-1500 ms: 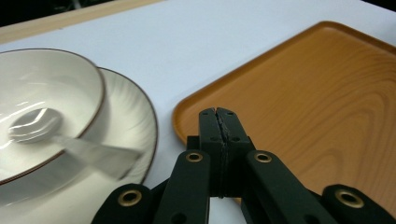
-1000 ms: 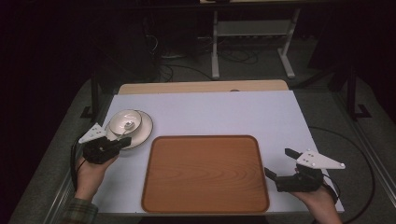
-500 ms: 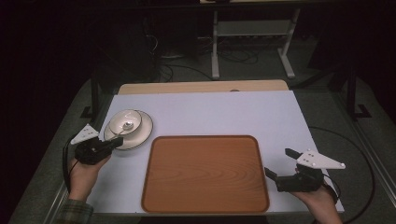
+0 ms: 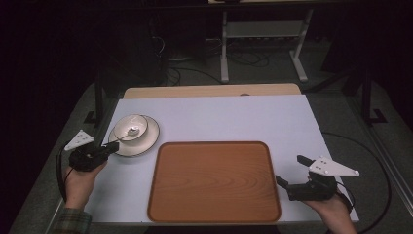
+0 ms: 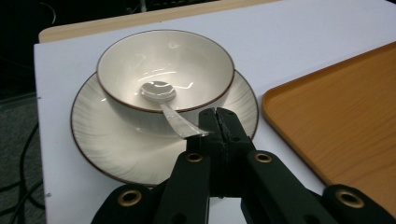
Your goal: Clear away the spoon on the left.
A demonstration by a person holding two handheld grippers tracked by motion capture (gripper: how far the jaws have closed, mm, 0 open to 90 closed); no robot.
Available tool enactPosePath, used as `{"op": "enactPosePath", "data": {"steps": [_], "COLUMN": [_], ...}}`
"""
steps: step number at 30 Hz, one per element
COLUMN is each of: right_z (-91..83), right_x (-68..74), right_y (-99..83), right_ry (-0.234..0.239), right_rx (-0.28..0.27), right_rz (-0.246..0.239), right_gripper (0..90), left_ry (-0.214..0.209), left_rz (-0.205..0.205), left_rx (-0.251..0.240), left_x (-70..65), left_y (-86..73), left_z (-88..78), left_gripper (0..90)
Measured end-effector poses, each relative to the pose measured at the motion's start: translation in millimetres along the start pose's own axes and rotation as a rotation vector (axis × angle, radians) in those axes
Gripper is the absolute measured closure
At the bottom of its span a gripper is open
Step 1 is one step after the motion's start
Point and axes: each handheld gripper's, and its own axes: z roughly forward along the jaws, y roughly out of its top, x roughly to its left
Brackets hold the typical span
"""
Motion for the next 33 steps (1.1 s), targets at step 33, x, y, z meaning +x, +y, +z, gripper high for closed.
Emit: {"op": "enactPosePath", "data": {"steps": [33], "right_z": [1.7], "right_x": [1.3], "right_y": [-0.4], "right_ry": [-0.005], "right_rx": [0.009], "right_rz": [0.000], "right_gripper": [0.0], "left_ry": [0.122], "left_rz": [-0.044], "left_rx": [-0.008], "left_x": [37.1], "left_y": [7.5], "left_z": [11.3], "left_gripper": [89.4]}}
